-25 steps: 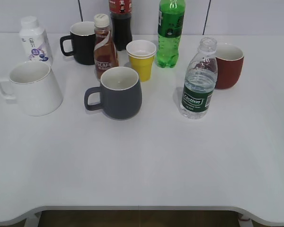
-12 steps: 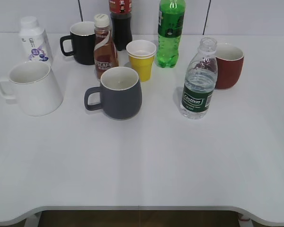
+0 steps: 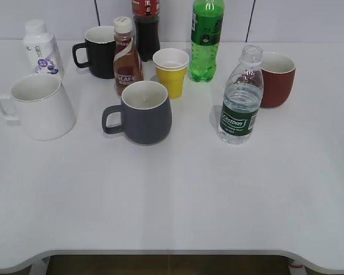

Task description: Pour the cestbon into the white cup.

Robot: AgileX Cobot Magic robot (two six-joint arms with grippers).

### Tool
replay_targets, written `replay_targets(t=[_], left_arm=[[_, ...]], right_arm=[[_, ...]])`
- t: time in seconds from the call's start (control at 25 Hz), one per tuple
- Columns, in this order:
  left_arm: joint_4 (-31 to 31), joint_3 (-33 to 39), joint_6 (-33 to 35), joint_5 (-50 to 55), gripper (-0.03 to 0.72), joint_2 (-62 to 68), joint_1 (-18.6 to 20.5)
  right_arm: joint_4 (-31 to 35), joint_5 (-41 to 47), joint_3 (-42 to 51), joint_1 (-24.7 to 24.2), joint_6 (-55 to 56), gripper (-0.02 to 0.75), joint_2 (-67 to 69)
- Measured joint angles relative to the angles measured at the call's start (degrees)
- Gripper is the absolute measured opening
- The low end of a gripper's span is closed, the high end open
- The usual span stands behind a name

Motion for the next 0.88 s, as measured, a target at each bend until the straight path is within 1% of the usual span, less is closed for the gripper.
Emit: replay_targets(t=[0.12,0.2,0.28,0.4,0.48,0.56,0.8,0.88], left_arm=[[-0.9,-0.6,0.0,-1.2,0.231,0.0,0.0],[-3.1,-1.2,0.0,-8.6,0.231,0.2,0.0],[-3.7,-1.0,0.0,-22.9,0.231,1.6,0.0],[-1.8,0.9,0.0,-43.3,0.231,5.8,0.0],[-0.7,2.6,0.0,-53.1,0.231,11.0,0.0],[0.1,3.5,0.0,-59.4,0.231,17.7,0.0],[0.6,4.0,0.0,-71.7,0.231,40.4,0.0],[0.6,4.0,0.0,-77.9,0.231,49.7,0.0]], right_arm=[[0.0,0.0,0.0,0.0,0.0,0.503,0.0],[0.0,0.0,0.0,0.0,0.0,0.503,0.0],[0.0,0.0,0.0,0.0,0.0,0.503,0.0],[0.0,0.0,0.0,0.0,0.0,0.503,0.0],[0.0,0.0,0.0,0.0,0.0,0.503,0.0],[0.0,0.0,0.0,0.0,0.0,0.503,0.0],[0.0,0.0,0.0,0.0,0.0,0.503,0.0],[0.0,0.0,0.0,0.0,0.0,0.503,0.0]])
